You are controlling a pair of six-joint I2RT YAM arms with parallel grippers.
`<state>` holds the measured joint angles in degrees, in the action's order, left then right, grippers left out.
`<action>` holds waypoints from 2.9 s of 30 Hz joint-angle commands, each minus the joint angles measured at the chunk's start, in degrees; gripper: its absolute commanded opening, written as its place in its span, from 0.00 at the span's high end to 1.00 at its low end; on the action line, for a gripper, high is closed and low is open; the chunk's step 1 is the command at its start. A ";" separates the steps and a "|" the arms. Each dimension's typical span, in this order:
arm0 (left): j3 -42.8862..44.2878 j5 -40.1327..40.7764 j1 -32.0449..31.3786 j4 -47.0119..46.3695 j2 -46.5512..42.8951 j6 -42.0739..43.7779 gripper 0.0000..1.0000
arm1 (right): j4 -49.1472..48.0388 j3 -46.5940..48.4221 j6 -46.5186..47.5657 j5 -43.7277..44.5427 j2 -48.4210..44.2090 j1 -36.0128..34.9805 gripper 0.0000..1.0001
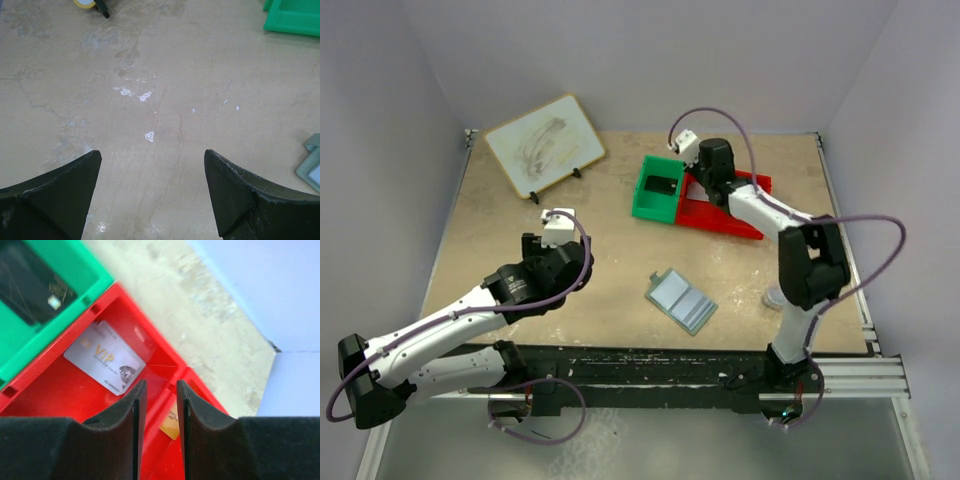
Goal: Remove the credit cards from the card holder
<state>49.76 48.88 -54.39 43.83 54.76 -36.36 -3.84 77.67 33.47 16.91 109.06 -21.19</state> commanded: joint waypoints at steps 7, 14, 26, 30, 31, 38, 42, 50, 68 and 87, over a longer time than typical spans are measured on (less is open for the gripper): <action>0.09 -1.02 0.18 -1.47 0.17 -0.23 0.18 | 4.91 -12.99 -38.38 -10.05 -27.29 0.27 0.59; -2.67 -11.35 0.19 -8.33 -0.09 -2.89 0.17 | 0.61 -35.83 -51.24 -26.76 -42.05 0.27 0.52; -16.10 -38.50 -0.95 -40.83 10.72 -15.66 0.24 | 4.55 -47.74 -64.23 -30.40 -43.74 0.18 0.50; -14.71 -37.30 -4.31 -43.44 17.12 -17.43 0.26 | 5.01 -48.27 -66.24 -29.48 -42.06 0.25 0.47; -14.43 -36.87 -5.15 -44.05 18.30 -17.88 0.26 | 4.37 -48.80 -66.60 -29.77 -41.88 0.19 0.47; -13.52 -35.29 -8.49 -49.21 24.54 -22.07 0.29 | 2.72 -52.81 -68.91 -33.01 -41.06 -0.37 0.45; -14.66 -33.99 -8.61 -53.36 26.54 -24.16 0.35 | 1.67 -55.42 -71.01 -34.36 -41.69 -1.05 0.45; -12.83 -30.39 -8.45 -53.98 31.10 -25.09 0.46 | -0.05 -59.64 -75.36 -36.48 -45.19 -3.32 0.49; 0.65 -38.98 -0.45 -53.79 42.40 -14.77 0.54 | -24.53 -66.63 -92.62 -38.57 -41.61 -16.88 0.55; 2.50 -32.32 3.59 -40.97 31.09 -8.44 0.36 | -11.40 -56.85 -85.54 -21.09 -47.84 -26.79 0.49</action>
<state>53.80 9.39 -51.29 0.49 95.07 -45.36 -22.41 18.37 -57.87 -9.67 65.82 -47.79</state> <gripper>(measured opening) 0.627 0.500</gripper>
